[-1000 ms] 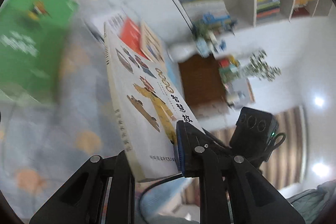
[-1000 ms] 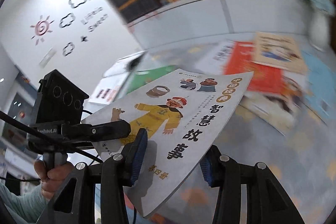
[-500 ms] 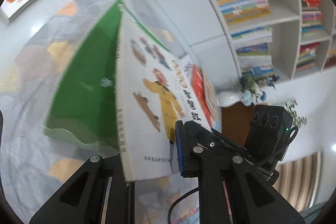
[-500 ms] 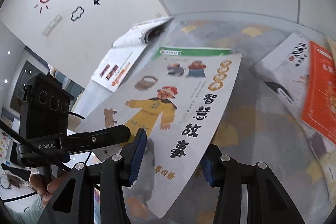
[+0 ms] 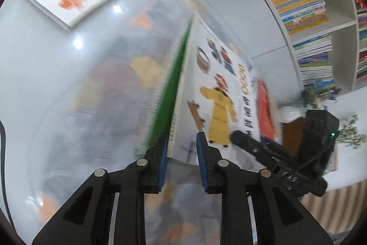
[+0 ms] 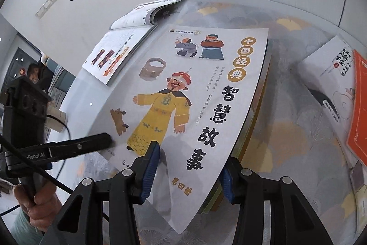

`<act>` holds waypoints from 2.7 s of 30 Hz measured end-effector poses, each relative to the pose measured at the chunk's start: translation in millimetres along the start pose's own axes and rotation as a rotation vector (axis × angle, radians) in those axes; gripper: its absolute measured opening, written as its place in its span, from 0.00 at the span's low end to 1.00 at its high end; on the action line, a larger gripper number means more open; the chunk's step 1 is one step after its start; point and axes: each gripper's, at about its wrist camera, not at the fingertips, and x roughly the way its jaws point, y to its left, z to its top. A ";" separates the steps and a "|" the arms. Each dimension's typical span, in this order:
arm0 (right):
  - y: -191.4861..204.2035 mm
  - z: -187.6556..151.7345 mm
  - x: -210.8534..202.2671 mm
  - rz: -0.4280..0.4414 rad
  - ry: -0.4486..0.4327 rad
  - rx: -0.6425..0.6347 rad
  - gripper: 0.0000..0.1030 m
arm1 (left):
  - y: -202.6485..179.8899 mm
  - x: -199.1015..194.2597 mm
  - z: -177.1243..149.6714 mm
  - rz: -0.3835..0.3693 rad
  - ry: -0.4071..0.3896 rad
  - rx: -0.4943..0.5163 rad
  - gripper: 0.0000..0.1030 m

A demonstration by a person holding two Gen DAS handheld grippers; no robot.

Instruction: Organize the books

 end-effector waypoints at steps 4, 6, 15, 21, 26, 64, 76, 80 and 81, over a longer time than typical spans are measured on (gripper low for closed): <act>3.2 0.0 1.3 -0.016 0.016 -0.019 0.49 | -10.2 -24.6 3.1 0.135 -0.049 0.081 0.21; 0.0 -2.8 -2.1 -0.016 0.030 -0.003 0.49 | -27.3 -30.6 1.8 0.155 -0.061 0.140 0.25; -112.7 -49.7 -100.3 -0.099 -0.090 0.280 0.52 | -188.4 51.2 -22.1 -0.139 0.103 0.454 0.37; -257.6 -74.7 -172.5 -0.232 -0.179 0.582 0.54 | -296.2 159.2 -19.6 -0.211 0.236 0.510 0.37; -346.4 -75.9 -211.0 -0.298 -0.247 0.703 0.54 | -343.1 233.6 -2.5 -0.092 0.252 0.481 0.37; -202.9 -187.9 -156.3 -0.120 0.045 0.431 0.54 | -190.8 120.9 -179.8 0.016 0.394 0.273 0.37; -181.6 -231.3 -164.2 -0.231 -0.040 0.531 0.44 | -199.9 133.3 -185.2 -0.033 0.430 0.323 0.49; -178.0 -236.4 -164.9 -0.253 -0.053 0.533 0.45 | -176.9 117.2 -165.7 -0.282 0.431 0.102 0.49; -180.6 -236.4 -165.0 -0.233 -0.060 0.552 0.45 | -171.9 112.2 -162.0 -0.360 0.434 0.051 0.49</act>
